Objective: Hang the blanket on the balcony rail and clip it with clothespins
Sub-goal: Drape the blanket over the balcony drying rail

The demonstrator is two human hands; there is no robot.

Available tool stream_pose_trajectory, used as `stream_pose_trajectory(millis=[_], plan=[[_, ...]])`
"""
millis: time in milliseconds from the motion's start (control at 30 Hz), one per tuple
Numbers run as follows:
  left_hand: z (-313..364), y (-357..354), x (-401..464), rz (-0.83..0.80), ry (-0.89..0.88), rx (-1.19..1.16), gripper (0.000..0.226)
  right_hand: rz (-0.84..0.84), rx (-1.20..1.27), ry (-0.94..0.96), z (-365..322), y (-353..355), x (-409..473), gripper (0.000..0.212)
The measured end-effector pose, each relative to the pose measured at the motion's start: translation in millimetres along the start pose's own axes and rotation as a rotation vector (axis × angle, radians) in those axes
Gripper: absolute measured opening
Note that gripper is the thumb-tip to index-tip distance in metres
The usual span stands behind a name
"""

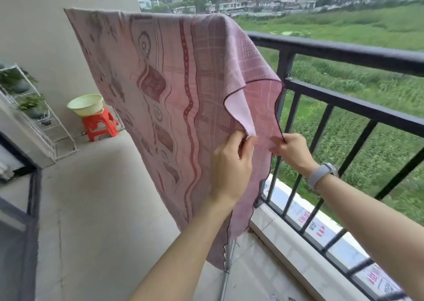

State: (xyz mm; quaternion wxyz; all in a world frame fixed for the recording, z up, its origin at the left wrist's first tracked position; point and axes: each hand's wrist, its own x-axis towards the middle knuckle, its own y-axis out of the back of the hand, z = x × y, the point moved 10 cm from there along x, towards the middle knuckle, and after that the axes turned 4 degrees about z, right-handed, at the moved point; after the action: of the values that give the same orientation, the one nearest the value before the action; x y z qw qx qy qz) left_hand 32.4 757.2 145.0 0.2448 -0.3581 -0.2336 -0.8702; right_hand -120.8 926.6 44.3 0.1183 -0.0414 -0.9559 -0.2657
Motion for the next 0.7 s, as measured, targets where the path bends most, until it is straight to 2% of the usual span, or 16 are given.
stream_pose_trajectory(millis=[133, 233, 300, 367, 433, 533, 600, 700], plan=[[-13, 7, 5, 0.063, 0.079, 0.076, 0.03, -0.131, -0.068, -0.037, 19, -18, -14, 0.032], [-9, 8, 13, 0.076, 0.065, 0.059, 0.01, -0.146, -0.182, 0.094, -6, -20, -15, 0.028], [-7, 10, 14, 0.083, 0.05, 0.059, 0.007, -0.078, -0.146, 0.225, -33, -14, -19, 0.01], [-9, 16, 12, 0.109, 0.041, 0.083, 0.009, 0.084, -0.086, 0.35, -58, 1, -23, 0.019], [-9, 22, 12, 0.154, 0.033, 0.118, 0.009, 0.217, -0.101, 0.434, -73, 11, -27, 0.013], [1, 19, 14, 0.181, 0.021, 0.102, 0.009, 0.233, -0.137, 0.316, -49, 15, -21, 0.017], [13, 3, 16, 0.087, -0.05, 0.072, 0.008, 0.212, -0.14, 0.229, -30, 17, -20, 0.019], [16, -26, 14, -0.208, -0.126, 0.109, 0.017, 0.06, -0.151, 0.209, -29, 7, -13, 0.015]])
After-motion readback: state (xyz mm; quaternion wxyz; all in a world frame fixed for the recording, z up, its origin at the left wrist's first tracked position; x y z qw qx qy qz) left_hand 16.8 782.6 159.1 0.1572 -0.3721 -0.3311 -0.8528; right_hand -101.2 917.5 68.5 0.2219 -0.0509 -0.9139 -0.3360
